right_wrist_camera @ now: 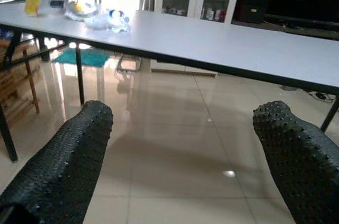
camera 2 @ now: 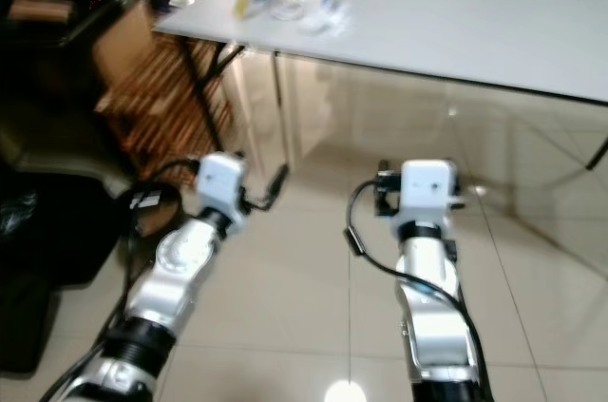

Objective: Picking trash to rubbish bin

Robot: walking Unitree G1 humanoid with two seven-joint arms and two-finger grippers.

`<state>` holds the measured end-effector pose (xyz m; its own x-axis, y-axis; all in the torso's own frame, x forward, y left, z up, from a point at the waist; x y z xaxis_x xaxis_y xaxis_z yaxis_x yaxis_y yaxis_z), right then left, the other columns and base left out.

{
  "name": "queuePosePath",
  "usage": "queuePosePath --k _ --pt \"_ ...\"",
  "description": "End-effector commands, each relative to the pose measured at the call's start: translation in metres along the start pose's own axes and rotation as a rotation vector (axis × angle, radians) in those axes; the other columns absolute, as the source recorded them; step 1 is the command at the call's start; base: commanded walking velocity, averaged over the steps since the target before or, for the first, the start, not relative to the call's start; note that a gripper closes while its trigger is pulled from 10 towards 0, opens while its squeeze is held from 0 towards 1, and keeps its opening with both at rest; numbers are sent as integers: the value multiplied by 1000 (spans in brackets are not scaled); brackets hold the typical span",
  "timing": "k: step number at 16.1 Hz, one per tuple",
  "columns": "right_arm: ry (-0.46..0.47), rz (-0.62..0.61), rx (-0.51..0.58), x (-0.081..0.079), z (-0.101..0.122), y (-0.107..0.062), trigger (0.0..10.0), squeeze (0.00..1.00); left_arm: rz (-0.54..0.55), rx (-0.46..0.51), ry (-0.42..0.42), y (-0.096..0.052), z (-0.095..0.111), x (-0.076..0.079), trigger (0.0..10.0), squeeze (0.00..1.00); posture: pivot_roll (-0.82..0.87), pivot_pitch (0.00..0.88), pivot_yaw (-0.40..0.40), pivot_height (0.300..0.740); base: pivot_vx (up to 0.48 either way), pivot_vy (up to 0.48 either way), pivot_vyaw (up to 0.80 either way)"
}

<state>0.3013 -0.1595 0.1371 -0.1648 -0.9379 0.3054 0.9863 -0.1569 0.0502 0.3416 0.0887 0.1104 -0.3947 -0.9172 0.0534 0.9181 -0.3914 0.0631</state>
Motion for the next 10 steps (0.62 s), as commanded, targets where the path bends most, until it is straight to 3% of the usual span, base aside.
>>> queuePosePath --k 1,2,3,4,5,6,10 --pt "-5 -26 -17 8 -6 0 10000 1000 -39 11 -7 5 3 11 10000 0 -106 33 60 740 472 0 0" --pt "-4 -22 -18 7 -6 -1 10000 1000 -42 11 -6 5 3 11 10000 0 -108 35 62 740 472 0 0" --pt "-2 -16 -18 6 -6 -1 10000 851 -44 9 -5 5 3 12 10000 0 -108 35 62 740 472 0 0" --pt "-1 -14 -19 6 -6 -1 10000 502 -45 9 -5 5 3 12 10000 0 -110 37 63 740 469 0 0" --pt "0 -13 -19 6 -6 -2 10000 345 -46 9 -5 5 3 13 10000 0 -110 37 63 740 469 0 0" --pt "0 -13 -19 6 -6 -2 10000 0 -47 8 -5 5 3 13 10000 0 -110 37 63 740 469 0 0" --pt "-3 -9 -21 5 -7 -3 10000 0 -51 6 -5 4 2 13 10000 0 -112 40 63 740 468 0 0"
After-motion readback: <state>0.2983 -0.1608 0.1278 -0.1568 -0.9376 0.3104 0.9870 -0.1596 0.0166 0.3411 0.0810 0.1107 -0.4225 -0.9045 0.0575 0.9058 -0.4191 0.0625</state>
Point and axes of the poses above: a point about 5 cm out from each wrist's last joint towards the gripper, its own y axis pointing out of the wrist towards the gripper, its own z axis along the axis of the wrist's last joint, x = y × z, the point moved 2 cm from there along y, pointing out of the wrist towards the gripper, and after that the axes turned 9 degrees about -y, right-handed, at the moved point
